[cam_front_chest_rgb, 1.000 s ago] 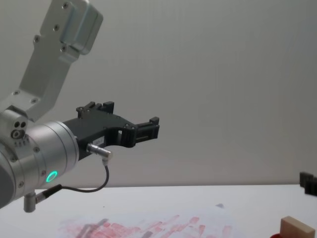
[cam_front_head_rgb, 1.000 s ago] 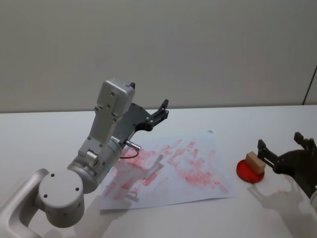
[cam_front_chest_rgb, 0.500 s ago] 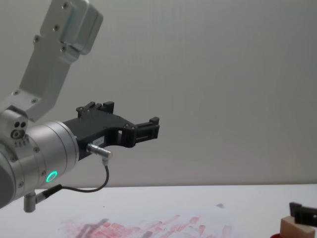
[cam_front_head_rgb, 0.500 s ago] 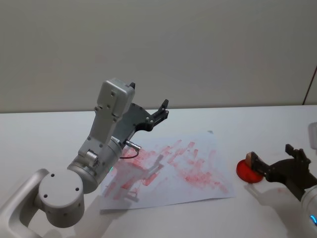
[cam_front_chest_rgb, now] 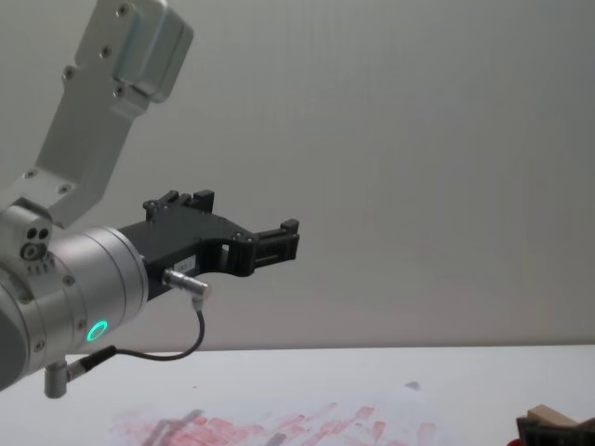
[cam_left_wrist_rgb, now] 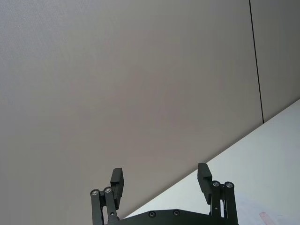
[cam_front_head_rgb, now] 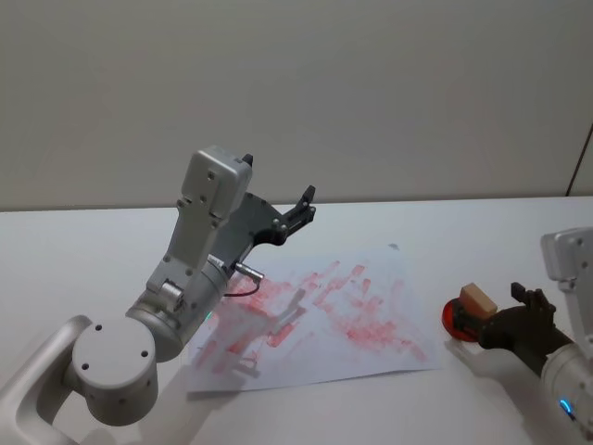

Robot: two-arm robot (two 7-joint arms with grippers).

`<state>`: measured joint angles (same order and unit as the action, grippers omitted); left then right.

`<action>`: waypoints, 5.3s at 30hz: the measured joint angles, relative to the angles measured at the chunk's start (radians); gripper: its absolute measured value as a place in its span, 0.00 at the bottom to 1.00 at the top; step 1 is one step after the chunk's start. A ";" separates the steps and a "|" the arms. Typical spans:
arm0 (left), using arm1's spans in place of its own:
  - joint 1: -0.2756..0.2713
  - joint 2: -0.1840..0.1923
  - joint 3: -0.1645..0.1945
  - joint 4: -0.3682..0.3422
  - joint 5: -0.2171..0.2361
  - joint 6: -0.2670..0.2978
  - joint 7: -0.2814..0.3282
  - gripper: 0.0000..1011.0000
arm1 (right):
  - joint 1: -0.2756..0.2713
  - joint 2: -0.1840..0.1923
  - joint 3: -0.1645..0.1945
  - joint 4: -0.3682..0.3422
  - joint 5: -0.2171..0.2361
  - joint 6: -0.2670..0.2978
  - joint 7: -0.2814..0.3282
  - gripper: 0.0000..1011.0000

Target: Use the one hand to pick up the stamp and affix it onto the A4 paper.

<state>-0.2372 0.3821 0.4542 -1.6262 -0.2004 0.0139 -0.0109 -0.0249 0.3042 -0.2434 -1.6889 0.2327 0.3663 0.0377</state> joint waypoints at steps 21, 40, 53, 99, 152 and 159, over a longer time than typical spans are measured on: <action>0.000 0.000 0.000 0.000 0.000 0.000 0.000 0.99 | 0.040 -0.024 -0.010 0.056 -0.035 0.030 0.030 0.64; 0.000 0.000 0.000 0.000 0.000 0.000 0.000 0.99 | 0.047 -0.028 -0.011 0.065 -0.043 0.035 0.037 0.21; 0.000 0.000 0.000 0.000 0.000 0.000 0.000 0.99 | 0.071 -0.031 -0.017 0.053 -0.095 -0.028 0.083 0.21; 0.000 0.000 0.000 0.000 0.000 0.000 0.000 0.99 | 0.257 -0.140 -0.096 0.248 -0.140 0.060 0.418 0.21; 0.000 0.000 0.000 0.000 0.000 0.000 0.000 0.99 | 0.153 -0.058 -0.041 0.034 -0.064 -0.086 0.175 0.21; 0.000 0.000 0.000 0.000 0.000 0.000 0.000 0.99 | 0.083 -0.013 -0.012 -0.040 -0.011 -0.051 0.100 0.22</action>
<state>-0.2372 0.3821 0.4542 -1.6262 -0.2004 0.0139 -0.0109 0.0578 0.2912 -0.2558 -1.7293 0.2215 0.3150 0.1379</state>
